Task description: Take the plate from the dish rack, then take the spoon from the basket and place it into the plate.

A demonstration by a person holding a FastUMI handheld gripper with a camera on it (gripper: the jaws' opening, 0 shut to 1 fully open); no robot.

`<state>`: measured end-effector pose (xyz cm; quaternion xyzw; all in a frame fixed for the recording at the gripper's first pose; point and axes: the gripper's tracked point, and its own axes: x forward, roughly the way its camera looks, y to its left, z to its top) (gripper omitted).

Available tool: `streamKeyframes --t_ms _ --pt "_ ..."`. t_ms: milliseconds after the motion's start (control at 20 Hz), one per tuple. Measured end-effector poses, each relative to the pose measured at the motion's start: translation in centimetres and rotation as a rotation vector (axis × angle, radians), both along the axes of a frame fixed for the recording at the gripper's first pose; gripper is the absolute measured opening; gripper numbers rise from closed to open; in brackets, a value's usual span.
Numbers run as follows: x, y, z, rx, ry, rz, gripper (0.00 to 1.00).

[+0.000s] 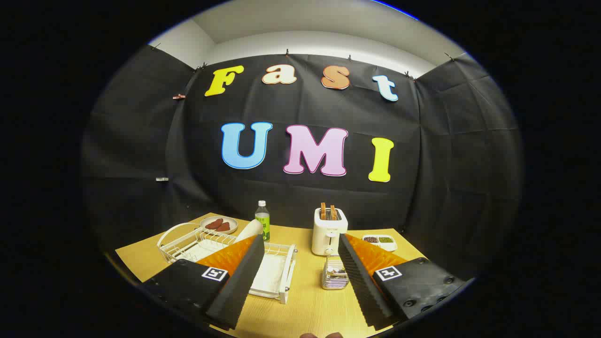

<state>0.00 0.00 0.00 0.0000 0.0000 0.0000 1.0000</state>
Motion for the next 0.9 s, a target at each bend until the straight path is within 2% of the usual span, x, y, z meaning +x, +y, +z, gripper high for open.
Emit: streamKeyframes --t_ms 300,900 --pt "0.1 1.1 -0.9 0.027 0.026 0.022 0.98" --pt "0.4 1.3 -1.2 -0.001 0.029 0.003 0.97"
